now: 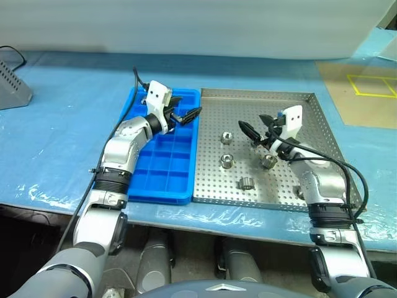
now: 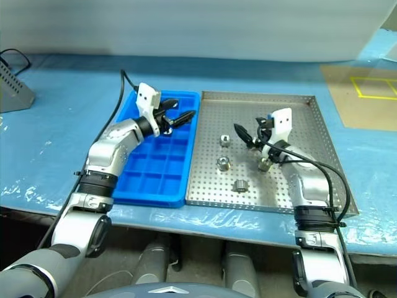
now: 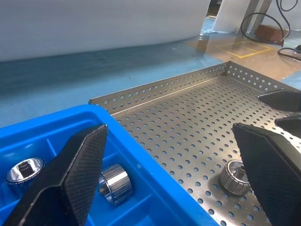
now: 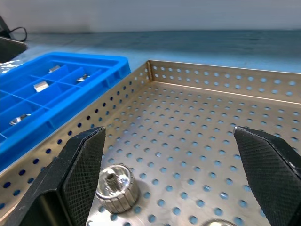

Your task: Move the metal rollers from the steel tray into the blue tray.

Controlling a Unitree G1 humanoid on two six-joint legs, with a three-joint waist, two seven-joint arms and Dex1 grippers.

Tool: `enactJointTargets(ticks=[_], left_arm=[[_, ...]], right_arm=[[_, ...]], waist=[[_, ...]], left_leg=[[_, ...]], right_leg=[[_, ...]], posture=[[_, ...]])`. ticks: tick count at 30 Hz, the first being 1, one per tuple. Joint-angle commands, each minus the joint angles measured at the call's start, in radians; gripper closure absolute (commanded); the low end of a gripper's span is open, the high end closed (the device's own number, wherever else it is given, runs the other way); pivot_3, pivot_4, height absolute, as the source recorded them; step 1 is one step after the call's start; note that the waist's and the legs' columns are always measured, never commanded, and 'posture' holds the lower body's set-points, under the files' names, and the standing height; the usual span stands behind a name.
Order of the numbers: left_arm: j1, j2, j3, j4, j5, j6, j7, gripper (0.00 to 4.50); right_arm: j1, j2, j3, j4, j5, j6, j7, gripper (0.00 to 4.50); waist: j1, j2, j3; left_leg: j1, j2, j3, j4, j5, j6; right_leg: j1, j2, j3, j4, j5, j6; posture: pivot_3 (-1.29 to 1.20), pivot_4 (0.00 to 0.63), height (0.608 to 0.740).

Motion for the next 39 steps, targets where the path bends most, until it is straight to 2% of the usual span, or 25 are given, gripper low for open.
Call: enactJointTargets(ticks=[1,7,32,36,39], left_arm=[[0.009,0.018,-0.006,-0.055,-0.011,0.0,-0.035,0.0],[0.025,0.016,-0.031,-0.084,-0.018,0.008,-0.082,0.0],[-0.019,0.02,-0.037,-0.042,-0.004,0.023,-0.096,0.0],[-0.097,0.037,-0.074,0.038,0.031,-0.015,-0.157,0.0],[-0.236,0.029,-0.11,0.213,0.086,-0.099,-0.202,0.0]], right_arm=[[0.014,-0.024,-0.04,-0.066,0.033,0.011,0.014,0.02],[0.041,-0.024,-0.029,-0.138,0.069,0.052,0.034,0.02],[0.062,0.013,-0.027,-0.179,0.063,0.054,0.006,0.02],[0.058,0.009,-0.038,-0.184,0.064,0.054,-0.006,0.02],[0.067,0.01,-0.049,-0.195,0.062,0.045,-0.023,0.02]], waist=[[0.0,0.0,0.0],[-0.002,0.0,0.0],[-0.004,0.0,0.0],[-0.004,0.0,0.0],[-0.002,0.0,0.0]], left_leg=[[0.0,0.0,0.0,0.0,0.0,0.0],[0.001,0.0,0.0,0.0,0.0,0.0],[0.001,0.0,0.0,0.0,0.0,0.0],[0.001,0.0,0.0,0.0,0.0,0.0],[0.001,0.0,0.0,0.0,0.0,0.0]], right_leg=[[0.0,0.0,0.0,0.0,0.0,0.0],[0.0,0.0,0.0,0.0,0.0,0.0],[0.0,0.0,0.0,0.0,0.0,0.0],[0.0,0.0,0.0,0.0,0.0,0.0],[0.001,0.0,0.0,0.0,0.0,0.0]], posture=[[-0.15,0.15,0.74],[-0.17,0.15,0.74],[-0.21,0.15,0.74],[-0.23,0.15,0.74],[-0.27,0.15,0.74]])
